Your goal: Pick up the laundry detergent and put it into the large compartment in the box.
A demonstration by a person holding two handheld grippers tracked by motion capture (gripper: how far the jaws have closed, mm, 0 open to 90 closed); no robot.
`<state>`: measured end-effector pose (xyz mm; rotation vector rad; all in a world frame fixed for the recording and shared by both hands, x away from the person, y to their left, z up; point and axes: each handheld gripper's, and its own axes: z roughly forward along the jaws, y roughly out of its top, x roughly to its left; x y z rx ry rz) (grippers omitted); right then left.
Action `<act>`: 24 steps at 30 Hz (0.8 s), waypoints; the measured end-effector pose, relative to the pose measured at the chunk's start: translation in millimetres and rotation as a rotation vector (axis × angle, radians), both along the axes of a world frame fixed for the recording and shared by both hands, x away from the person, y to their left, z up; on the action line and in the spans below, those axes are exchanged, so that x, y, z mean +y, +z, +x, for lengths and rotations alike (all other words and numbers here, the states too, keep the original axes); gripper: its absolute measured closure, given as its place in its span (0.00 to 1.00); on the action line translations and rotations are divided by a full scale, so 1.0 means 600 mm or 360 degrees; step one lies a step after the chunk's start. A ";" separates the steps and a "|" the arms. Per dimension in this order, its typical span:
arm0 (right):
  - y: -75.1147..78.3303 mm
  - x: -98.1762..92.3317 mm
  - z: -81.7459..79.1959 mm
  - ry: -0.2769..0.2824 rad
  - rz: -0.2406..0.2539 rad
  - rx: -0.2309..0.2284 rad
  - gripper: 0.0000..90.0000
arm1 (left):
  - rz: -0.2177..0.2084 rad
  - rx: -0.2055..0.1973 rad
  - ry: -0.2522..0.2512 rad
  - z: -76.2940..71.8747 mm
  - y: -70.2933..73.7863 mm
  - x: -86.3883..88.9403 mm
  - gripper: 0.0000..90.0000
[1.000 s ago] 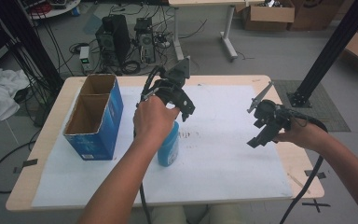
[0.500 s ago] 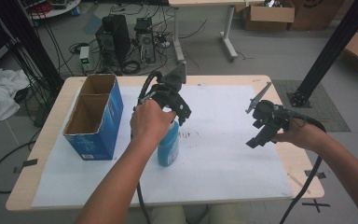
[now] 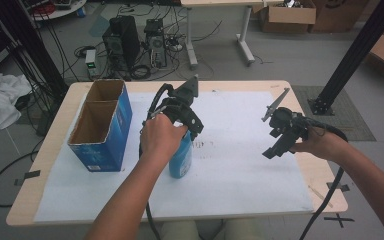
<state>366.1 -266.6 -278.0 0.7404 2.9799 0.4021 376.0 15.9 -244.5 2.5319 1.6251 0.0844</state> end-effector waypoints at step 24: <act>-0.003 0.002 0.000 0.0007 -0.0001 0.0010 0.20 | 0.0035 0.0009 -0.0018 -0.004 -0.058 -0.003 0.21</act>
